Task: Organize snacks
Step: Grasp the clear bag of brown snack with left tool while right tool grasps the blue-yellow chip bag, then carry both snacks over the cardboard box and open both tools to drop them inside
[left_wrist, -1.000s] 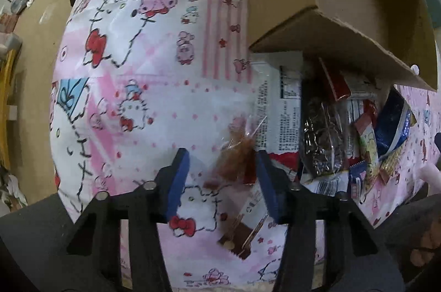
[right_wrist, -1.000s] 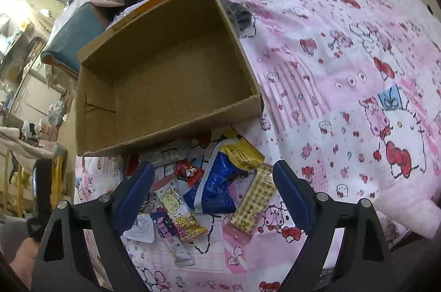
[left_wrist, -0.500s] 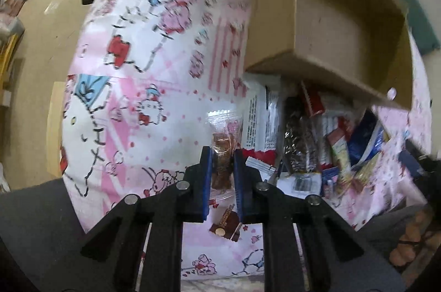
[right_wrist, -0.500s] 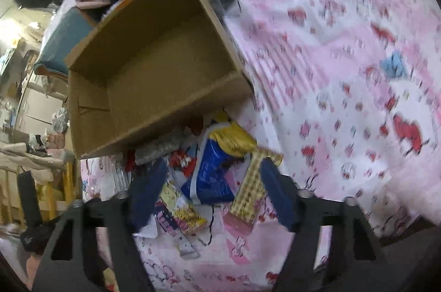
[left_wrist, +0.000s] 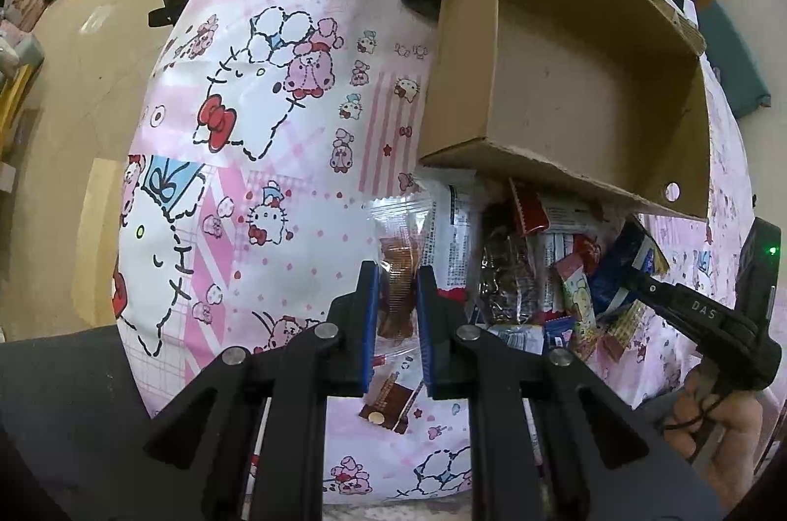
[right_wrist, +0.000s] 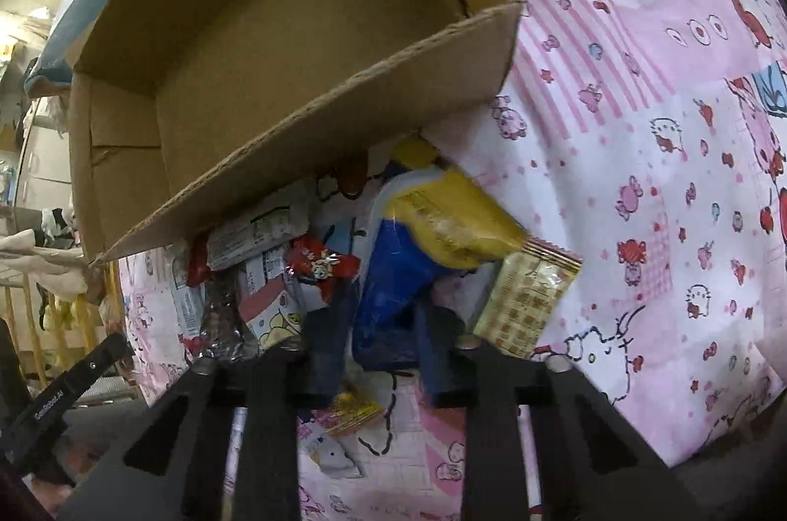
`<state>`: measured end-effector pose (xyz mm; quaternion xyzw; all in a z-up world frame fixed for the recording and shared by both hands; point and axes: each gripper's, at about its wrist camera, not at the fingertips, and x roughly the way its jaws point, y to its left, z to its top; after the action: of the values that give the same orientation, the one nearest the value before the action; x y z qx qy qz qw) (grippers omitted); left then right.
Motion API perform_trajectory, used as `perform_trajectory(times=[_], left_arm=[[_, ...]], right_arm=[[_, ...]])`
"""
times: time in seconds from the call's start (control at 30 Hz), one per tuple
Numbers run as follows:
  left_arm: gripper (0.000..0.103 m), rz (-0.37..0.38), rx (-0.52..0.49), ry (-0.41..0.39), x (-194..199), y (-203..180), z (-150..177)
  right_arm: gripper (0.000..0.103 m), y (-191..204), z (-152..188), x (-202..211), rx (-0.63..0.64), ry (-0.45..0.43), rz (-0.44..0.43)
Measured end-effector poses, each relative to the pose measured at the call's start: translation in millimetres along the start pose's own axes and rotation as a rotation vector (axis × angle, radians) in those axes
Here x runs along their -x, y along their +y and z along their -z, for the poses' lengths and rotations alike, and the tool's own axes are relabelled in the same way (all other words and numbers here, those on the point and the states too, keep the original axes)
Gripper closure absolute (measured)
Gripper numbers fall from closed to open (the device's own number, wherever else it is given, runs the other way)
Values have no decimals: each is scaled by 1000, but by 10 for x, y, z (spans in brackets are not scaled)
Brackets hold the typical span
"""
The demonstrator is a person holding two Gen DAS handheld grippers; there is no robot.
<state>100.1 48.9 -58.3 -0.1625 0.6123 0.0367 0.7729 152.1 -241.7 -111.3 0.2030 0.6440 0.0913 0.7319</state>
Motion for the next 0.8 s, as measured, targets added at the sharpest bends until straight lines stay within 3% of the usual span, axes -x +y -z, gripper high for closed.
perform_trajectory(times=[0.23,0.5,0.8], left_arm=[[91,15,27,-27,122,67,2],[91,44,5,-117,452,-47,-19],[91,62,-99,-215,772,-449,-276]], right_arm=[[90,-36,174,340,4,-62,-61],[90,95,410,825,63,-121,-231],[90,209,147,1191,201,-300,-302]])
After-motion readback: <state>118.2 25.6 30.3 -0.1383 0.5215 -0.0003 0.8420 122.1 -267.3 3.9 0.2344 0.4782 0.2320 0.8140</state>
